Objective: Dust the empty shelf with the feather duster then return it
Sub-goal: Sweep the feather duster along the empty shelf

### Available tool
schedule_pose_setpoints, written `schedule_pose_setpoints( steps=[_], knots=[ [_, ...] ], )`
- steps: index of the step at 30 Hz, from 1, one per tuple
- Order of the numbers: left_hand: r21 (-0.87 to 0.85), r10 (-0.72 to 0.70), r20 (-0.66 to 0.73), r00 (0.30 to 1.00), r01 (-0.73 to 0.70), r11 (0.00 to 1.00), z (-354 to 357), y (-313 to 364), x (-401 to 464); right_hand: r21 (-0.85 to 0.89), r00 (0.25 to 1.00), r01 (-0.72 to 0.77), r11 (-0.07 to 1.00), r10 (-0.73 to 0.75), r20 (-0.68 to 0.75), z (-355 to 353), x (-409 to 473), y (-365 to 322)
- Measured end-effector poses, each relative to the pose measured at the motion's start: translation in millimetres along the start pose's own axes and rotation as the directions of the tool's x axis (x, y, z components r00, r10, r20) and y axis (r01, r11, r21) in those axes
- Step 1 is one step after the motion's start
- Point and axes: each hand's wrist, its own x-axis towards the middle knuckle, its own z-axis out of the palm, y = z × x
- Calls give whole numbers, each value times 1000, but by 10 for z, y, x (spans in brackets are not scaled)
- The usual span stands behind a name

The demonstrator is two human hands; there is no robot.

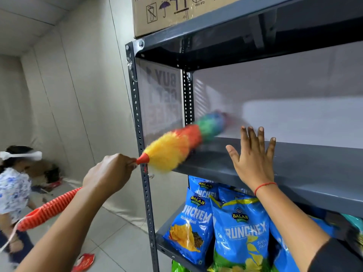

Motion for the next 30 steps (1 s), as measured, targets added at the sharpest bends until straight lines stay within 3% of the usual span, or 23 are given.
schedule_pose_setpoints(
  steps=[4,7,9,11,14,16,19,21,23,26,30],
  knots=[
    [65,-73,-10,997,74,995,68,-63,45,6,1000,-19,1000,19,6,-10,3,7],
    [-34,-58,-45,997,57,998,151,-64,24,8,1000,-23,1000,23,0,1,8,6],
    [-76,-20,15,1000,21,997,176,-60,-1,-9,1000,-8,1000,8,5,5,3,3],
    [-11,-28,61,998,29,1000,156,-19,38,-16,1000,-9,1000,9,6,-2,0,5],
    [47,-42,-8,999,43,998,126,162,105,-5,1000,-23,1000,23,2,-17,5,6],
    [-24,18,-33,999,-19,1000,157,327,93,-2,1000,-25,1000,25,-14,-14,6,-2],
    [-111,180,36,983,-175,978,202,525,55,-6,999,-18,1000,17,-48,-24,-3,-11],
    [-71,184,82,980,-178,981,193,601,121,-1,998,-19,1000,19,-60,-44,-9,-15],
    [-25,154,22,988,-153,988,202,664,212,20,997,-25,999,26,-73,-80,-12,-6],
    [-33,218,-73,973,-221,975,275,721,274,-71,992,20,997,-29,-122,-117,-68,21],
    [-87,220,79,972,-213,973,359,757,353,-209,978,45,977,-86,-190,-221,-164,208]
  ],
)
